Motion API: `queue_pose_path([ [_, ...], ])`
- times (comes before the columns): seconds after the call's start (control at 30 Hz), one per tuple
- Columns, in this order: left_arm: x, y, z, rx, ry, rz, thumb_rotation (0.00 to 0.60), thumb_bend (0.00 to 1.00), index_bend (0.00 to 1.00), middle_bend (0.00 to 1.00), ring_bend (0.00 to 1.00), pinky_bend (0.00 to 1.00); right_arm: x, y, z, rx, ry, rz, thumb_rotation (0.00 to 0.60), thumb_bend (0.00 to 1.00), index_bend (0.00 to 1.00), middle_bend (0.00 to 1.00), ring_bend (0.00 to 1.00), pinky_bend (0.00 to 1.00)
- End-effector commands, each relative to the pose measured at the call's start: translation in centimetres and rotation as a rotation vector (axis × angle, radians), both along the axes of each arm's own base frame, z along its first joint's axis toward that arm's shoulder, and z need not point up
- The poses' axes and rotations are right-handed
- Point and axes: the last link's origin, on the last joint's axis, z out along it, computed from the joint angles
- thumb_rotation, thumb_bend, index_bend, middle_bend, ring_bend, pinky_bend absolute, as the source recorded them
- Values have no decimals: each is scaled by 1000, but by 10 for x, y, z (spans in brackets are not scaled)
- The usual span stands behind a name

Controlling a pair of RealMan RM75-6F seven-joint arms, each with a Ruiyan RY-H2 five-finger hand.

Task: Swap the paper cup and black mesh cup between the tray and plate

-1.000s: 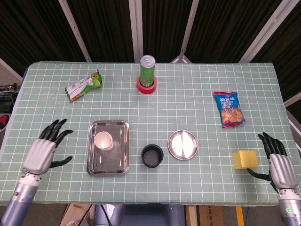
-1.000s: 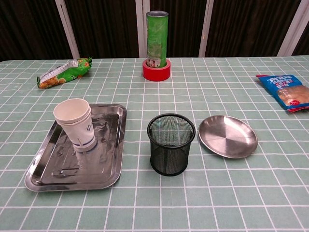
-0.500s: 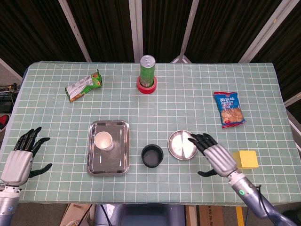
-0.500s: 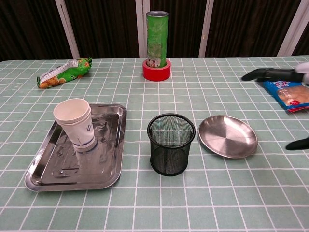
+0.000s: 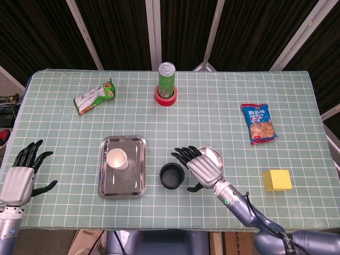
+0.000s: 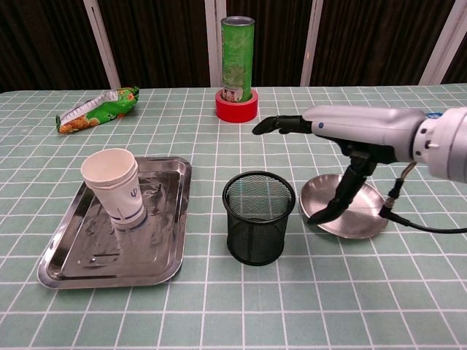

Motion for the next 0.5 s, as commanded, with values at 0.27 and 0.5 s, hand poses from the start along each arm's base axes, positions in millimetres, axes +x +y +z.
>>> queue_pose_path([
  [0.27, -3, 2, 2, 6, -18, 9, 600, 28, 239, 0, 0, 93, 19, -4, -24, -29, 24, 14, 600, 0, 15, 0, 82, 0],
  [0.5, -5, 2, 6, 25, -28, 15, 600, 31, 239, 0, 0, 93, 23, -7, -33, -68, 74, 35, 600, 0, 46, 81, 189, 56],
])
